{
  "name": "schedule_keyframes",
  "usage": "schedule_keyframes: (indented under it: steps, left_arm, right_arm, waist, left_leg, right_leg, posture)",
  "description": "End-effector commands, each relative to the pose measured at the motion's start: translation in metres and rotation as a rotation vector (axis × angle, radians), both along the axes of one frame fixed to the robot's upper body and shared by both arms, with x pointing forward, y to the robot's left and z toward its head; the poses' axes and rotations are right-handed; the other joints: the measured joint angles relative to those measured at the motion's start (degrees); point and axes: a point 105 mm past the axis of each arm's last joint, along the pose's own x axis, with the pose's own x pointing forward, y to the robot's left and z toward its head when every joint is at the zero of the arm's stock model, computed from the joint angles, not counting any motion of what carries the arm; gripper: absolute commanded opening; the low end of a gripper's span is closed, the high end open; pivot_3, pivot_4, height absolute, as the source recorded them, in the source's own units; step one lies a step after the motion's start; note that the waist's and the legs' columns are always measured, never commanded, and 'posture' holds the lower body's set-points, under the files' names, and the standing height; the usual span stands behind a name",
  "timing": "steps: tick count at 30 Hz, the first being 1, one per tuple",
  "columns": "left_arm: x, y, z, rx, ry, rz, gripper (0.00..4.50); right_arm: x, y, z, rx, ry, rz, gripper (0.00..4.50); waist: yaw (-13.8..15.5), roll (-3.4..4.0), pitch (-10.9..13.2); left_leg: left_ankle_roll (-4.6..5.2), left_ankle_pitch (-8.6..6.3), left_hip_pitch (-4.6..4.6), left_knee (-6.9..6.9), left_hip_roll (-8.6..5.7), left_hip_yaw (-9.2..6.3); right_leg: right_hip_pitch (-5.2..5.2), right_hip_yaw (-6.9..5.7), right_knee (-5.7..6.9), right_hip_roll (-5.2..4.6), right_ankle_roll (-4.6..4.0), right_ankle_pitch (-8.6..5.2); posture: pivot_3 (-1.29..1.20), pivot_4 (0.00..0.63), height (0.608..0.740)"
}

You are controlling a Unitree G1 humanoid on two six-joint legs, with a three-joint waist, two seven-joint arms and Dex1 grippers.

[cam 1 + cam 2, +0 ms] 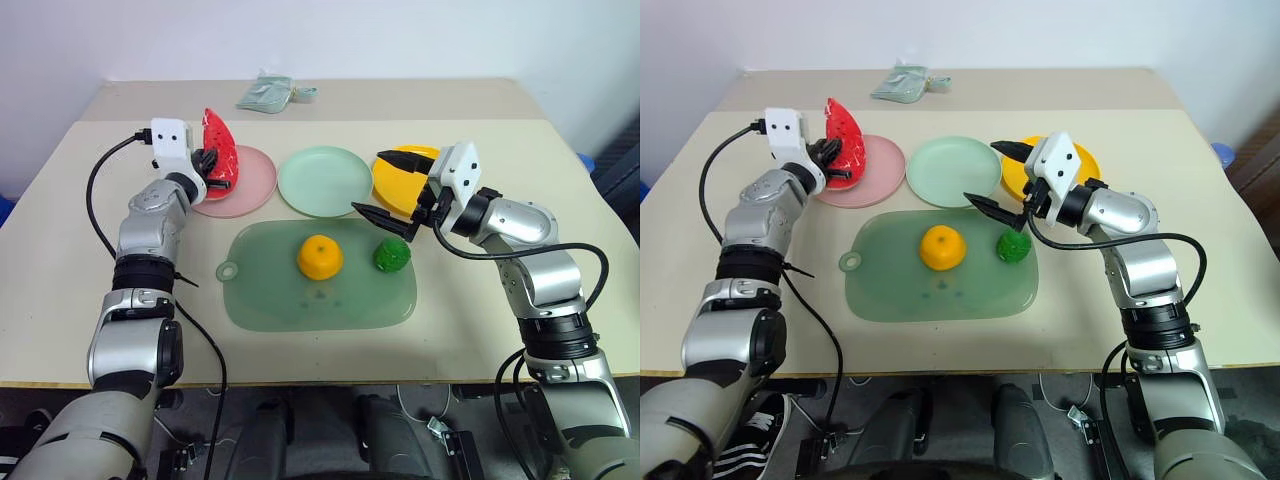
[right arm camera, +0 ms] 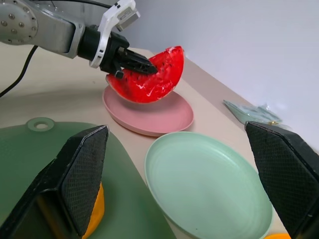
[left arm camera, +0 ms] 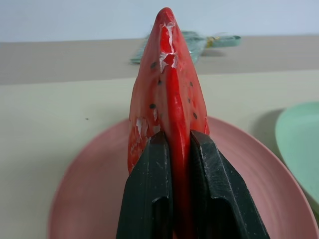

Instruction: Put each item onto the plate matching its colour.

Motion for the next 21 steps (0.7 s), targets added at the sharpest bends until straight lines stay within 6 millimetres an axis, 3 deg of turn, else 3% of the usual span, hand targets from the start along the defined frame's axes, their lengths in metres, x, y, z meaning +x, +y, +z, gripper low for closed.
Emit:
schedule_keyframes:
  steps: [1,6,9,14,21]
  left_arm:
    - [0.001,-0.005,0.024,0.012,-0.087,-0.034,1.89]
    - [-0.006,-0.01,0.045,0.003,-0.15,-0.105,4.41]
    - [-0.019,-0.02,0.063,-0.02,-0.205,-0.22,4.41]
    - [-0.063,-0.039,0.083,0.031,-0.28,-0.499,4.41]
    - [-0.117,-0.053,0.073,0.042,-0.214,-0.826,4.41]
  right_arm:
    - [-0.007,-0.001,0.013,0.009,-0.061,0.009,4.5]
    - [-0.008,-0.002,0.011,0.005,-0.051,0.014,4.5]
    - [-0.009,-0.003,0.01,0.0,-0.039,0.02,4.5]
    - [-0.014,-0.006,0.009,-0.011,0.002,0.058,4.5]
    - [-0.018,-0.011,0.001,-0.057,0.072,0.089,4.5]
  waist:
    - [-0.01,0.0,0.0]
    - [-0.02,0.0,0.0]
    - [-0.03,0.0,0.0]
    - [-0.4,0.0,0.0]
    - [-0.26,0.01,0.0]
  left_leg:
    - [0.0,0.0,0.0,0.0,0.0,0.0]
    - [0.0,0.0,0.0,0.0,0.0,0.0]
    - [0.0,0.0,-0.01,0.01,0.0,-0.01]
    - [0.0,0.0,0.01,-0.03,0.02,-0.01]
    - [0.0,0.0,0.03,-0.01,0.04,0.0]
  right_leg:
    - [0.0,0.0,0.0,0.0,0.0,0.0]
    - [0.0,0.0,0.01,0.0,0.0,0.0]
    - [0.0,0.0,0.01,0.0,0.0,0.0]
    - [0.0,0.01,0.02,0.0,0.0,0.0]
    - [0.02,0.02,0.02,0.01,-0.01,-0.01]
  posture:
    - [0.0,0.15,0.738]
    - [0.0,0.15,0.738]
    - [0.0,0.15,0.738]
    - [0.0,0.15,0.738]
    - [0.0,0.15,0.738]
